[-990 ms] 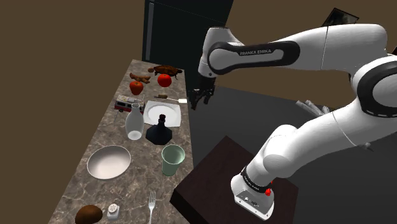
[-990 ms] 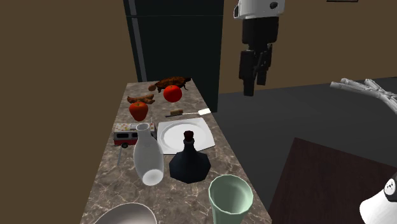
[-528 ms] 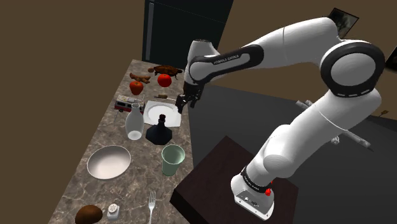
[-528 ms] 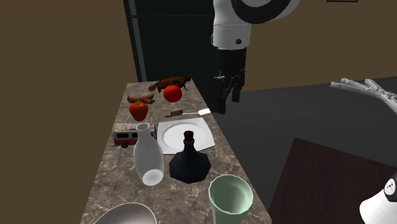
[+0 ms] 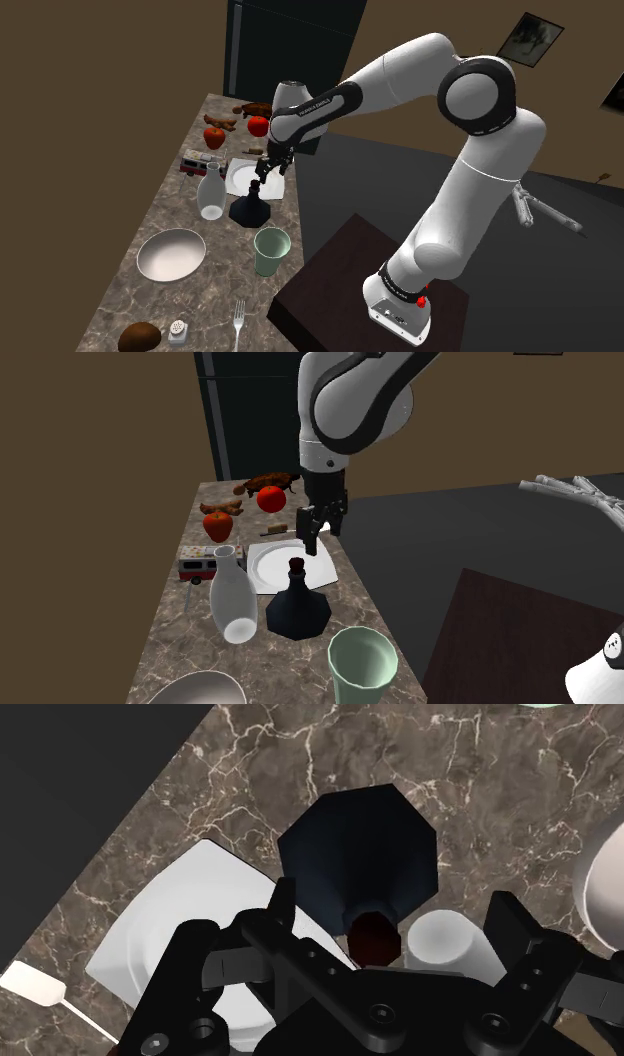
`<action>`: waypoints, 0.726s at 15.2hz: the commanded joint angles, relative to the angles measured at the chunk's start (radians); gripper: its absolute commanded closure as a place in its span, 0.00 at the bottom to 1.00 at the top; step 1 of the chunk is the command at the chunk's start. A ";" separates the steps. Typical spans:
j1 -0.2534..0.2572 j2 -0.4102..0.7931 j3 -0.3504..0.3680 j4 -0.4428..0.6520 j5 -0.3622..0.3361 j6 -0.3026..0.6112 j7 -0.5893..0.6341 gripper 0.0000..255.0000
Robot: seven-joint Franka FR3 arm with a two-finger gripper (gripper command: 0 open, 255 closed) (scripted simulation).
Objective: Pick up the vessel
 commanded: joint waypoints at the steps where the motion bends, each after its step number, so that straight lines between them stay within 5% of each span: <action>1: -0.001 0.086 0.001 0.060 0.004 0.035 -0.006 0.00; 6: -0.002 0.270 0.006 0.206 0.012 0.091 -0.011 0.00; 11: -0.003 0.323 0.009 0.208 0.016 0.142 -0.016 0.00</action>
